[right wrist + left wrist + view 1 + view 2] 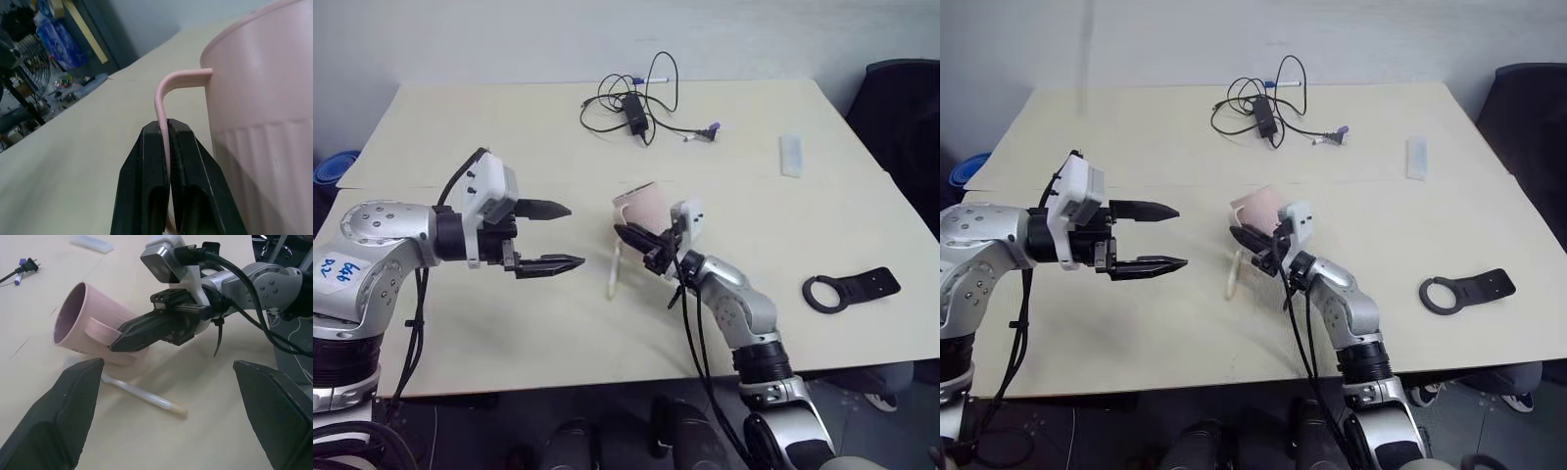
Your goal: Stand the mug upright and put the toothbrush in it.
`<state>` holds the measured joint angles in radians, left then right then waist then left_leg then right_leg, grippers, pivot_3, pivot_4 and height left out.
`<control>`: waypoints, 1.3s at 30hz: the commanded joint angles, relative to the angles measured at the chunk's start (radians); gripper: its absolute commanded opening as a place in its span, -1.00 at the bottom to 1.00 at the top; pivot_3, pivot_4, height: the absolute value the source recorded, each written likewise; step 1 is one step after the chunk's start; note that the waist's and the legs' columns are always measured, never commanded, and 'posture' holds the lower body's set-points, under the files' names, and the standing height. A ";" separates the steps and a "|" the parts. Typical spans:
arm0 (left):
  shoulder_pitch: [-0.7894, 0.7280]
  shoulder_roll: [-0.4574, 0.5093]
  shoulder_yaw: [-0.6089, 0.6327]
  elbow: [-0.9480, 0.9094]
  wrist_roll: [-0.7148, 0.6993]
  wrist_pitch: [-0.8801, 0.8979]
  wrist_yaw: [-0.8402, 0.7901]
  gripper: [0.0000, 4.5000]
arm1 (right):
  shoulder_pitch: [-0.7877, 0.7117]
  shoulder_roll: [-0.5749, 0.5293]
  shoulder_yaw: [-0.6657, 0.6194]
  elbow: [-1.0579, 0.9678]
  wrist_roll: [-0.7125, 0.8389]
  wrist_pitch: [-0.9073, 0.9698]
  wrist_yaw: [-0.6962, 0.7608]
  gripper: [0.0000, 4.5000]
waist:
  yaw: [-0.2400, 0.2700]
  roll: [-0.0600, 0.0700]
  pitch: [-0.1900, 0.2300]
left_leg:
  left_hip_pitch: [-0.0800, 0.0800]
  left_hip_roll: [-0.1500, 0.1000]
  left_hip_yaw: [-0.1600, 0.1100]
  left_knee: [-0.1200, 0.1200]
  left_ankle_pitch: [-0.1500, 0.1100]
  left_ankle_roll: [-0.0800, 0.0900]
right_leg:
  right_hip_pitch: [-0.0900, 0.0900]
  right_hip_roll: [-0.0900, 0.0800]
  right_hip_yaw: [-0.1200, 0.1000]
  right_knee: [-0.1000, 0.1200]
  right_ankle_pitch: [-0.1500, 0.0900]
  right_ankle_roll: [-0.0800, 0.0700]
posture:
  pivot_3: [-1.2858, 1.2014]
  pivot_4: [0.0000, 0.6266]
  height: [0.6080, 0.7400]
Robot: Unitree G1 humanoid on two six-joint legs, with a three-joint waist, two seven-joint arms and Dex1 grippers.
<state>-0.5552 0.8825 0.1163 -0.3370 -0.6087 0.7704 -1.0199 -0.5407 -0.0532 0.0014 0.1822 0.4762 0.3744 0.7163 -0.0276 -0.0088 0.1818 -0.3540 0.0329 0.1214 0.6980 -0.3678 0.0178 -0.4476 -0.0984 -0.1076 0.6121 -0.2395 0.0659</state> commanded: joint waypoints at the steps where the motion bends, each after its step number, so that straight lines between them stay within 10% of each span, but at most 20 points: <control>1: -0.019 0.017 0.002 -0.040 -0.014 0.004 0.005 1.00 | 0.068 -0.031 -0.021 -0.020 0.014 0.008 0.012 -0.99 | 0.000 0.000 0.000 | 0.000 0.000 0.000 0.000 0.000 0.000 | 0.000 0.000 0.000 0.000 0.000 0.000 | 0.03 -0.52 1.00; 6: -0.031 0.006 -0.022 -0.036 -0.015 0.006 0.005 1.00 | 0.171 -0.084 -0.015 -0.161 0.087 0.117 0.030 -0.65 | 0.002 0.000 0.000 | 0.000 0.000 -0.001 0.000 0.000 0.000 | 0.001 0.000 0.000 -0.001 0.000 0.000 | 0.03 -0.52 1.00; 17: -0.058 -0.018 -0.083 0.020 -0.002 -0.035 -0.030 1.00 | 0.254 -0.227 0.031 -0.421 0.019 0.174 -0.026 0.99 | 0.002 0.000 0.000 | 0.000 0.002 0.000 -0.001 -0.001 -0.002 | -0.001 0.002 0.000 0.000 -0.001 -0.002 | 0.03 -0.52 1.00; 22: -0.059 -0.028 -0.106 0.049 0.009 -0.018 -0.011 1.00 | 0.319 -0.418 0.036 -0.633 0.011 0.283 -0.021 0.99 | 0.008 0.000 0.000 | -0.001 0.000 0.000 0.000 -0.001 0.000 | -0.001 0.000 0.000 -0.001 -0.001 -0.001 | 0.03 -0.52 1.00; 31: -0.334 -0.301 -0.195 0.375 0.167 0.406 0.440 1.00 | 0.314 -0.848 -0.346 -0.926 0.427 0.514 0.147 0.99 | 0.044 -0.002 0.001 | 0.000 -0.001 -0.001 0.001 -0.001 0.003 | 0.002 0.001 0.000 -0.002 0.000 0.001 | 0.03 -0.52 1.00; 39: -0.485 -0.444 -0.296 0.571 0.245 0.553 0.526 1.00 | 0.217 -0.939 -0.369 -0.916 0.513 0.530 0.090 0.99 | 0.051 -0.009 0.003 | -0.002 -0.001 0.000 -0.001 -0.002 0.003 | 0.001 0.001 -0.002 -0.006 0.001 0.001 | 0.03 -0.52 1.00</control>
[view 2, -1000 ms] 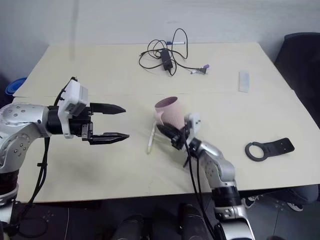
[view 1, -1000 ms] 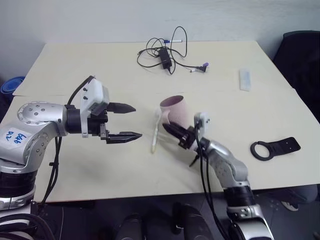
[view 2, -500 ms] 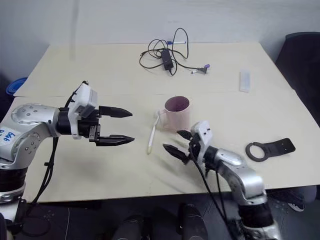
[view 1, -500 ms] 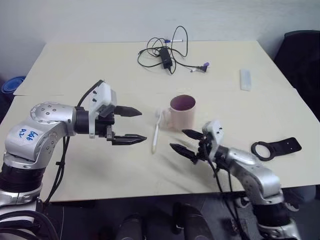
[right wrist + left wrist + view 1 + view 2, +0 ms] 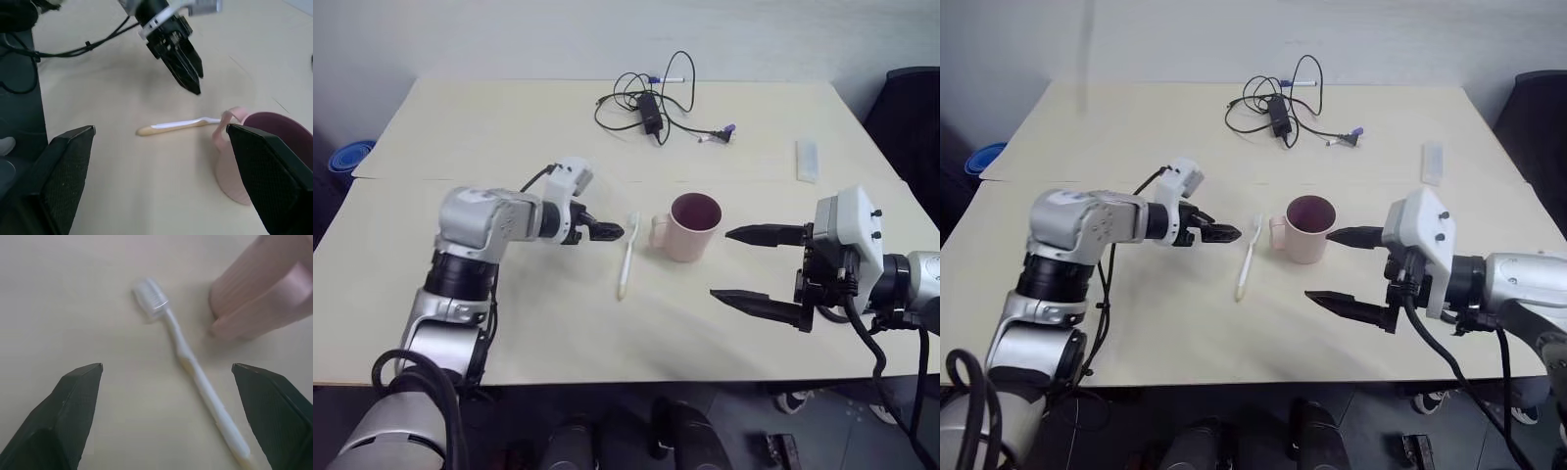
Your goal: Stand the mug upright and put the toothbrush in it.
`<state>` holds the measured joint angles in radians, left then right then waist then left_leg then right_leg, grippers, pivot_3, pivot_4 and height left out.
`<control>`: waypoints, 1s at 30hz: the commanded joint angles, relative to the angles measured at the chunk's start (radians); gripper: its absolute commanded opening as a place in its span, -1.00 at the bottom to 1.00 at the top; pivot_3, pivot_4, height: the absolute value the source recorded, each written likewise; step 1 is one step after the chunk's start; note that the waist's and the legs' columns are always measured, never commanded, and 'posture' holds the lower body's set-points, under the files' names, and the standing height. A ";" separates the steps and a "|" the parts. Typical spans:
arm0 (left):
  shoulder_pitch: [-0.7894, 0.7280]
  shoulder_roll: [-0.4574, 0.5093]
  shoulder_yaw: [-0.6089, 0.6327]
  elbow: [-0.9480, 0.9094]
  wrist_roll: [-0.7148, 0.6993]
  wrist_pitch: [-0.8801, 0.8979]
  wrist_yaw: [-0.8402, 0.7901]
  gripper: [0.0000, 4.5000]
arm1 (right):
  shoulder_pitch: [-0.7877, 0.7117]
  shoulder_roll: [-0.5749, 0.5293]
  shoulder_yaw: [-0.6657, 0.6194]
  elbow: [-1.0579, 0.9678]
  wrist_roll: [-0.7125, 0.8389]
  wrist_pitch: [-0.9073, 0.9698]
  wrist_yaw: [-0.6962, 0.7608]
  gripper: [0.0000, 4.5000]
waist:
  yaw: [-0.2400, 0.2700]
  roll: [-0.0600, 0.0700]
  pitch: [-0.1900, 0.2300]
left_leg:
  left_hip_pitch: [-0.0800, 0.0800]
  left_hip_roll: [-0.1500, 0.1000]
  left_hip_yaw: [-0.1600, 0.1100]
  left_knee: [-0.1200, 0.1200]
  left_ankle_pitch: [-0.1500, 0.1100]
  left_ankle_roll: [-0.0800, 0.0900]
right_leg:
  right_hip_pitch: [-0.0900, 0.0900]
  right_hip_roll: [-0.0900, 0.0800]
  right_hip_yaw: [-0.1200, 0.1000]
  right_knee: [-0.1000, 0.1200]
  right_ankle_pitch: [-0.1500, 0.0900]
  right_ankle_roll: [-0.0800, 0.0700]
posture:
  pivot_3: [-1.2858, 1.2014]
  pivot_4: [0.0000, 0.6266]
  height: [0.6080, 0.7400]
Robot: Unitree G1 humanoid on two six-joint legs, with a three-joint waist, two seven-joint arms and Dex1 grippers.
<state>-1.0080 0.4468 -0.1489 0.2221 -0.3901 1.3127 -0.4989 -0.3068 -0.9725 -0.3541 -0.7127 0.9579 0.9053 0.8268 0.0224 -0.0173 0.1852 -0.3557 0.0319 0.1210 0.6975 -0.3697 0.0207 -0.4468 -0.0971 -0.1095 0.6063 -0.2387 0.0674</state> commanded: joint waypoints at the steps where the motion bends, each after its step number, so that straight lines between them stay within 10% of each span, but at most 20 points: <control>1: -0.040 -0.017 -0.049 0.023 0.037 0.022 0.011 1.00 | -0.010 -0.022 -0.009 -0.029 0.024 -0.004 -0.028 0.99 | 0.002 0.000 0.000 | -0.001 0.000 0.000 0.000 0.000 0.000 | 0.000 0.000 0.000 0.000 0.000 0.000 | 0.03 -0.52 1.00; 21: -0.186 -0.163 -0.197 0.239 0.114 0.039 -0.049 1.00 | 0.157 -0.015 -0.047 -0.130 -0.006 -0.071 -0.147 0.99 | 0.003 -0.002 0.001 | 0.000 -0.001 0.000 0.002 0.001 0.001 | 0.000 -0.003 0.000 0.000 0.001 0.001 | 0.03 -0.52 1.00; 30: -0.181 -0.236 -0.244 0.417 0.156 -0.001 -0.104 -0.03 | 0.179 -0.018 -0.068 -0.148 0.009 -0.094 -0.184 1.00 | 0.008 -0.002 0.001 | 0.001 -0.002 -0.001 0.003 0.001 0.001 | 0.002 -0.004 0.000 -0.002 0.001 0.001 | 0.03 -0.52 1.00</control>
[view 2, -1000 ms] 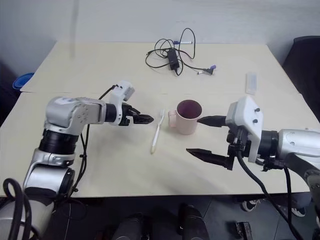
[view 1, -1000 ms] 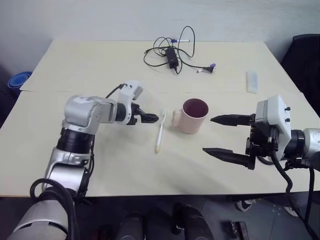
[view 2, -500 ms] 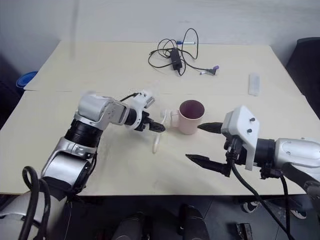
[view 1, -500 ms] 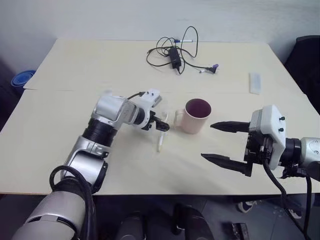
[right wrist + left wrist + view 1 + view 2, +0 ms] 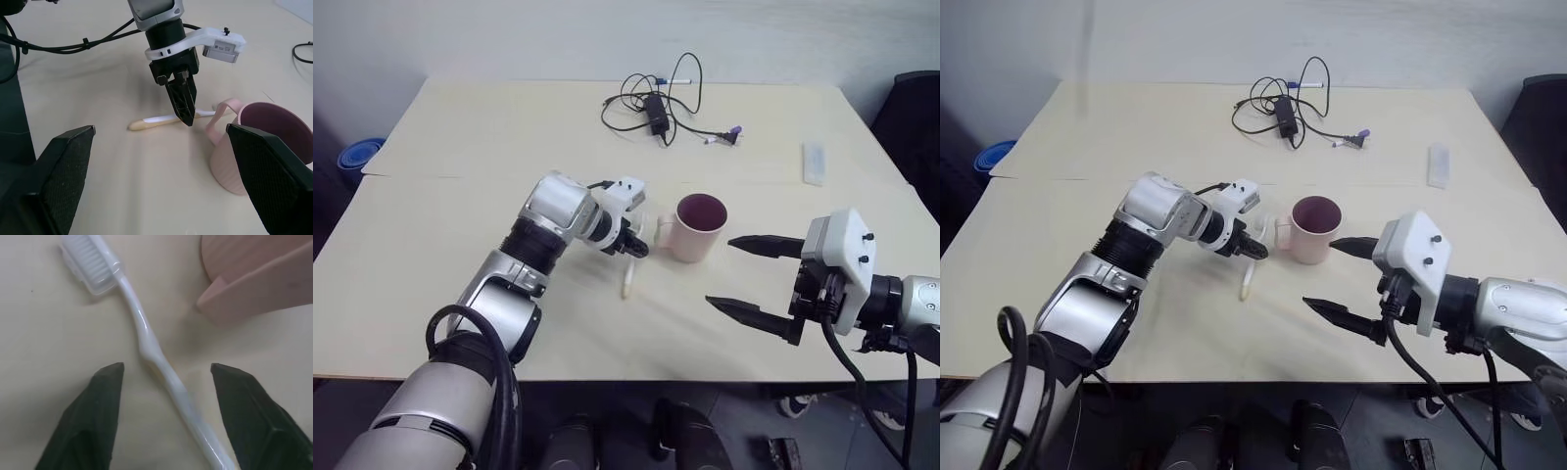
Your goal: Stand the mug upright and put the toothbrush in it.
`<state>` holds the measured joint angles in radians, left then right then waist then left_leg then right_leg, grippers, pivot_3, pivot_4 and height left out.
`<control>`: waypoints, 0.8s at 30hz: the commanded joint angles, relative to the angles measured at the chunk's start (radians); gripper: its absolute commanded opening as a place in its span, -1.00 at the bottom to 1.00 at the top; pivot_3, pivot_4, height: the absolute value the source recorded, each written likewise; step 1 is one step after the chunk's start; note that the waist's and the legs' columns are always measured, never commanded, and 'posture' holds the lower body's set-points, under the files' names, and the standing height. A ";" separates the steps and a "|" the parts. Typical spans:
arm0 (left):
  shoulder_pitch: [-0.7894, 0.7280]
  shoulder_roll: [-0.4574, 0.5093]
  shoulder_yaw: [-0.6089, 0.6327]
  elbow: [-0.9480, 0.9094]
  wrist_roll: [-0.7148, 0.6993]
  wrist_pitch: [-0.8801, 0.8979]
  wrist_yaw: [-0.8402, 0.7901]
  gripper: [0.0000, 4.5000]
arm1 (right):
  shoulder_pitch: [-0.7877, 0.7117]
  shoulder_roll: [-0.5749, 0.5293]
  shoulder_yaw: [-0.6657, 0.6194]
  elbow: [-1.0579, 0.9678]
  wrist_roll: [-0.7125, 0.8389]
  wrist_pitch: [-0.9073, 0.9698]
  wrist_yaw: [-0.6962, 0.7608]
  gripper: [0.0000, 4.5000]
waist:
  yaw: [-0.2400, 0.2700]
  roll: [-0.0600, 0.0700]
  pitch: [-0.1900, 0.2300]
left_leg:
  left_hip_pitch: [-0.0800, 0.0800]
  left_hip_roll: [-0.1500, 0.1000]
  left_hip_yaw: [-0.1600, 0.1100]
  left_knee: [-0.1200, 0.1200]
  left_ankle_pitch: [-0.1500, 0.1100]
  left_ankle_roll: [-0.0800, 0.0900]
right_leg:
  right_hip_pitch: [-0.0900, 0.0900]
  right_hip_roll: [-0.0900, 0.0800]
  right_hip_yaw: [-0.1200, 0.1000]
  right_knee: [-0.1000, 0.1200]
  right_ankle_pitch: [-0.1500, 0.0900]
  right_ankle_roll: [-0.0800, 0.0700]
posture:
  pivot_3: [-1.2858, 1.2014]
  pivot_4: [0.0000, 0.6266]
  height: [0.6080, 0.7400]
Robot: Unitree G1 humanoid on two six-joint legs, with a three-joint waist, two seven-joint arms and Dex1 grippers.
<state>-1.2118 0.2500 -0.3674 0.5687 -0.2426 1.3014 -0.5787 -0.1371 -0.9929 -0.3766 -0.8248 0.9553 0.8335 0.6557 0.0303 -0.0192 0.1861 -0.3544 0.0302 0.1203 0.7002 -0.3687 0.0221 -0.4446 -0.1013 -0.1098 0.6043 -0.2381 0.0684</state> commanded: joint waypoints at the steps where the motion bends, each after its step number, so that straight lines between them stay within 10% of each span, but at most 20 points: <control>1: 0.020 -0.045 -0.025 0.083 0.015 0.006 -0.026 -0.17 | 0.012 0.003 -0.046 -0.038 0.014 -0.024 -0.016 1.00 | 0.001 0.000 0.000 | 0.000 0.000 0.000 0.000 0.000 0.000 | 0.000 -0.001 0.000 0.000 0.000 0.000 | 0.03 -0.52 1.00; 13: -0.020 -0.074 0.015 0.208 0.075 -0.046 -0.037 -0.94 | 0.017 0.001 -0.026 -0.035 0.003 -0.052 -0.042 1.00 | 0.012 0.000 0.000 | 0.000 -0.001 0.000 0.000 0.000 0.002 | 0.001 -0.002 0.000 0.001 0.000 0.000 | 0.03 -0.52 1.00; 24: -0.021 0.048 0.231 0.232 0.109 -0.206 0.130 -0.94 | 0.075 -0.023 -0.129 0.007 0.051 -0.018 -0.038 1.00 | -0.001 -0.001 0.000 | 0.001 0.000 0.000 0.000 0.000 0.002 | 0.001 -0.004 0.000 0.002 0.001 -0.001 | 0.03 -0.52 1.00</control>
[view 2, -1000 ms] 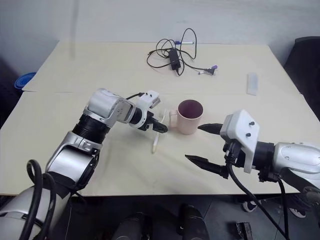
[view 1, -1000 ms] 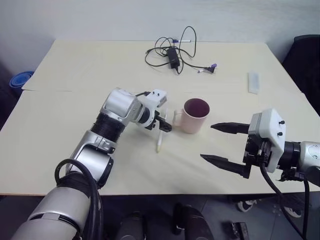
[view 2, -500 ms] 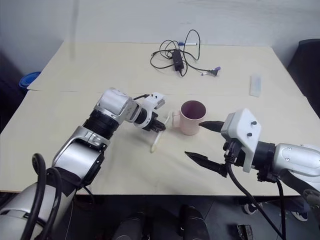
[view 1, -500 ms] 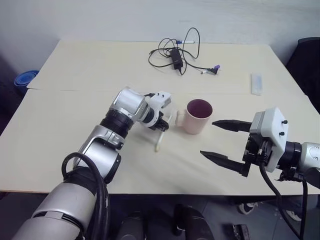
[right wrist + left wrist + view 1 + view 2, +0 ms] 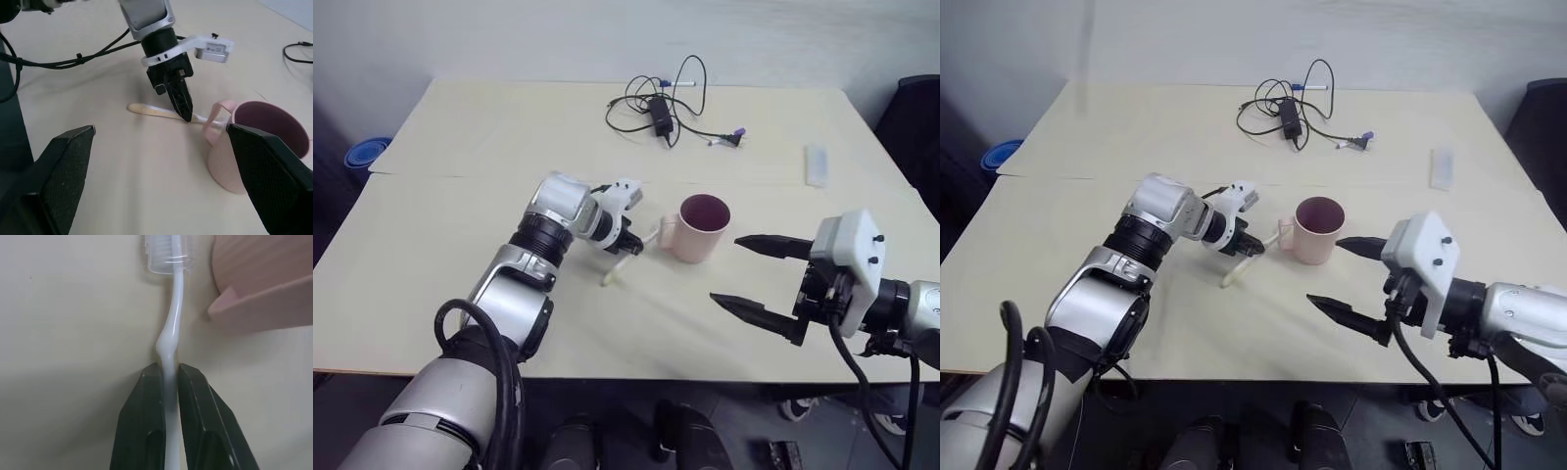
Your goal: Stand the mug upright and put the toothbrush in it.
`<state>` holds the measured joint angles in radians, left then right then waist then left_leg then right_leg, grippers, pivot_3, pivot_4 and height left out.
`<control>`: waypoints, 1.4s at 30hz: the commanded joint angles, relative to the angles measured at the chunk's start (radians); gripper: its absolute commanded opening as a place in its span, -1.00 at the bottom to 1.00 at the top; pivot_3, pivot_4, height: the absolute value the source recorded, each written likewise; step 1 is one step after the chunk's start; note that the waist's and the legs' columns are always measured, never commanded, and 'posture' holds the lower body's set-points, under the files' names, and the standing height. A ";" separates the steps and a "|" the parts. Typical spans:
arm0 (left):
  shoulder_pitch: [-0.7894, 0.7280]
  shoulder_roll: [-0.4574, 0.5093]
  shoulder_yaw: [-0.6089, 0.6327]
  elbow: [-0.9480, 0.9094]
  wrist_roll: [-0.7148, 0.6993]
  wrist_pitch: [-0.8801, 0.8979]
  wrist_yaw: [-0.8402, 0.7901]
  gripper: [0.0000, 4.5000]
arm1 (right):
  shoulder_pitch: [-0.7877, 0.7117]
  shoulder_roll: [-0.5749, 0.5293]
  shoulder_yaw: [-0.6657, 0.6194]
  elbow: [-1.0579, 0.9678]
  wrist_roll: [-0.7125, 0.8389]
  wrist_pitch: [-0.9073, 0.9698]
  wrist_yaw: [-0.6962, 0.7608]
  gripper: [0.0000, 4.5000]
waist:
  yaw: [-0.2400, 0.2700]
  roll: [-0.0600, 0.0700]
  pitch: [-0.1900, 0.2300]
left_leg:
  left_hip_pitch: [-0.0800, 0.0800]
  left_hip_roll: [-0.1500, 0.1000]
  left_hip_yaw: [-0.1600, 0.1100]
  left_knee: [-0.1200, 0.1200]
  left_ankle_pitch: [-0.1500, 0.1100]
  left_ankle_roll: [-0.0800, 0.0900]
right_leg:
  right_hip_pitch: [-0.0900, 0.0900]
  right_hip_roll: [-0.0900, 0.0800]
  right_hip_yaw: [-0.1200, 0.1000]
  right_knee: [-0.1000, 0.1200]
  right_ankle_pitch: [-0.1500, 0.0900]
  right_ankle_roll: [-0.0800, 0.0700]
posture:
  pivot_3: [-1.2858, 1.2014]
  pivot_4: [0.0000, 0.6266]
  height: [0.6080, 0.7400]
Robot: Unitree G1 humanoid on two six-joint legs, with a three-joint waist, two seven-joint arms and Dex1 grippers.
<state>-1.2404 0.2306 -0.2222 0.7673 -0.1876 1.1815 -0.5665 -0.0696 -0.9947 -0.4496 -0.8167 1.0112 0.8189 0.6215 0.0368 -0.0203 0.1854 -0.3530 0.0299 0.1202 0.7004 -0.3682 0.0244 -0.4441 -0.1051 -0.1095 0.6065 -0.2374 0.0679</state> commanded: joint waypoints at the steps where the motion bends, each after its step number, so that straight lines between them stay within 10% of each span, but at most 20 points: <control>1: 0.002 0.076 0.137 0.037 0.036 -0.121 0.149 -0.94 | 0.012 -0.023 -0.064 0.004 -0.016 -0.004 -0.007 1.00 | -0.015 -0.001 0.000 | 0.000 0.001 0.000 0.000 0.000 0.000 | 0.000 -0.003 0.000 0.000 0.000 0.000 | 0.03 -0.52 1.00; 11: -0.036 -0.040 0.548 -0.125 -0.253 -0.647 0.148 -0.94 | 0.019 0.003 -0.129 0.073 0.028 0.019 -0.060 1.00 | 0.011 -0.001 0.001 | -0.007 -0.002 -0.001 -0.001 0.001 0.000 | -0.002 -0.004 -0.009 -0.001 0.002 0.002 | 0.03 -0.52 1.00; 18: 0.003 -0.256 0.438 -0.257 -0.290 -0.722 0.059 -0.94 | 0.038 -0.002 -0.152 0.114 0.020 0.040 -0.090 1.00 | 0.016 -0.001 0.001 | -0.009 -0.009 0.000 0.000 0.002 0.007 | 0.000 -0.005 -0.014 -0.011 0.008 0.012 | 0.03 -0.52 1.00; 27: 0.069 -0.303 0.286 -0.270 -0.216 -0.789 -0.004 -0.94 | 0.042 0.007 -0.181 0.112 0.042 0.054 -0.130 1.00 | -0.002 -0.001 0.001 | -0.011 -0.009 0.000 0.000 0.004 0.011 | 0.000 -0.006 -0.013 -0.016 0.014 0.011 | 0.03 -0.52 1.00; 36: 0.152 -0.263 0.264 -0.351 -0.231 -0.754 -0.056 0.29 | 0.020 0.013 -0.152 0.120 0.042 0.040 -0.147 1.00 | -0.001 -0.001 0.001 | -0.015 -0.010 -0.002 0.000 0.005 0.012 | -0.002 -0.007 -0.015 -0.016 0.015 0.012 | 0.03 -0.52 1.00; 42: 0.261 0.054 0.304 -0.623 -0.293 -0.585 -0.194 0.91 | -0.004 -0.011 -0.117 0.162 0.011 0.029 -0.086 1.00 | -0.020 0.000 0.001 | -0.013 -0.008 -0.001 0.000 0.005 0.011 | -0.002 -0.005 -0.013 -0.015 0.015 0.012 | 0.03 -0.52 1.00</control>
<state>-0.9876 0.1905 0.0585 0.2458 -0.4495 0.5479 -0.6846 -0.0642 -0.9867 -0.5560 -0.6583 1.0371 0.8713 0.4998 0.0171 -0.0203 0.1861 -0.3663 0.0227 0.1189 0.7000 -0.3629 0.0352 -0.4458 -0.1098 -0.1230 0.5913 -0.2225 0.0794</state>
